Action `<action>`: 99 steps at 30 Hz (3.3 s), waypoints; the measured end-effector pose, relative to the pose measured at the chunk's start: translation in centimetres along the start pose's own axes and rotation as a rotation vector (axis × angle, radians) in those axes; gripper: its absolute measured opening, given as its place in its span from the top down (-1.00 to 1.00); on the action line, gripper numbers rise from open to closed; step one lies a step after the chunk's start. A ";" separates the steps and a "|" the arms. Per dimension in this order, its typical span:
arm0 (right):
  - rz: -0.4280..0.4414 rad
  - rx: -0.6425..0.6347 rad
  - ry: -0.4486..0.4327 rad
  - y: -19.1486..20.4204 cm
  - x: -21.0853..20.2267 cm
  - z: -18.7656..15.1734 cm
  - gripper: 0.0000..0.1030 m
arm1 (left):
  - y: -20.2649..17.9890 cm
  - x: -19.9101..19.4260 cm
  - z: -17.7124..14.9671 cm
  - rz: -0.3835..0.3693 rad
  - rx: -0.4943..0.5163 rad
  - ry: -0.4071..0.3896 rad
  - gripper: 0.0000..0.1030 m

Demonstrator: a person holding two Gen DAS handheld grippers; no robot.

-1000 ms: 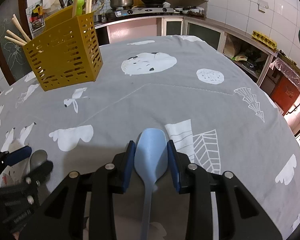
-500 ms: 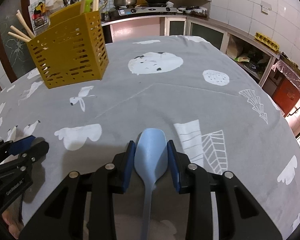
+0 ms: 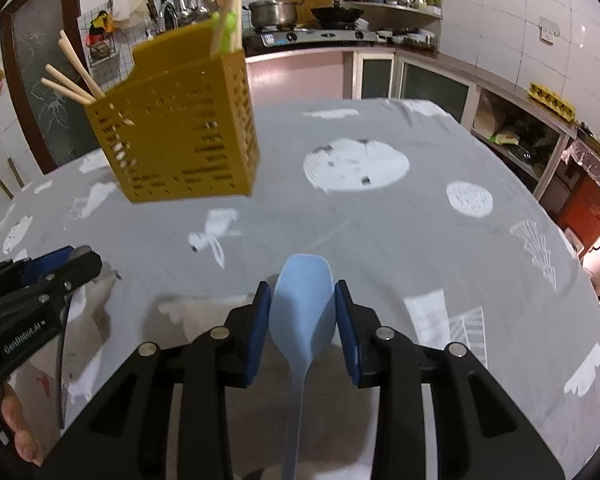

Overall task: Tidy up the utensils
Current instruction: 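Lift the grey spoon over the holder with the left tool while the right tool carries the blue spoon, then lower the grey spoon into the holder with the left tool while the right tool lowers the blue spoon in, then open the left tool while the right tool opens, releasing both spoons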

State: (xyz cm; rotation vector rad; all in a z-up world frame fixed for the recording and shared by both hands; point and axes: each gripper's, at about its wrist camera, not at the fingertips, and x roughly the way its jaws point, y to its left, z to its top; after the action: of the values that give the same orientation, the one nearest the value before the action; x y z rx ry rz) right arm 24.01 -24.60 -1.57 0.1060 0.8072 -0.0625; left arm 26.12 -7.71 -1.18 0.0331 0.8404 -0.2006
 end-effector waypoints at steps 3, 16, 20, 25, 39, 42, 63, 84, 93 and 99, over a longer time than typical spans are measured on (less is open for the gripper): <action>0.013 -0.001 -0.030 0.5 -0.4 1.1 0.36 | 1.0 -0.9 1.1 0.006 -0.017 -0.046 0.33; 0.049 -0.002 -0.238 1.9 -3.2 4.5 0.36 | 4.7 -4.6 4.4 0.045 -0.071 -0.270 0.32; 0.039 -0.020 -0.305 2.8 -4.0 5.1 0.36 | 4.8 -5.2 4.6 0.064 -0.060 -0.325 0.32; 0.046 -0.026 -0.367 3.4 -4.9 5.9 0.36 | 4.6 -6.2 5.1 0.076 -0.052 -0.397 0.32; 0.111 -0.021 -0.532 4.5 -9.7 11.8 0.36 | 3.6 -12.6 10.9 0.016 -0.050 -0.618 0.32; 0.121 -0.005 -0.591 4.6 -10.7 13.4 0.36 | 3.0 -14.0 11.9 0.008 -0.049 -0.693 0.32; 0.105 -0.003 -0.785 6.1 -6.6 17.6 0.36 | 2.5 -8.6 16.2 -0.079 -0.073 -0.848 0.32; 0.022 -0.078 -0.631 6.4 -0.2 16.7 0.36 | 4.5 0.9 15.1 0.004 -0.063 -0.670 0.32; 0.032 -0.038 -0.461 5.1 1.8 17.5 0.33 | 5.3 0.9 15.9 0.035 -0.065 -0.521 0.24; 0.036 0.009 -0.376 3.3 0.5 17.3 -0.12 | 8.1 -2.8 15.9 0.061 -0.122 -0.487 -0.20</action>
State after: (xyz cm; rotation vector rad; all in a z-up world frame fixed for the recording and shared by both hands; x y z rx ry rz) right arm 37.12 -23.38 10.18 0.1125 0.4293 -0.0501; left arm 37.53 -1.08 11.06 -0.1013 0.3637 -0.0923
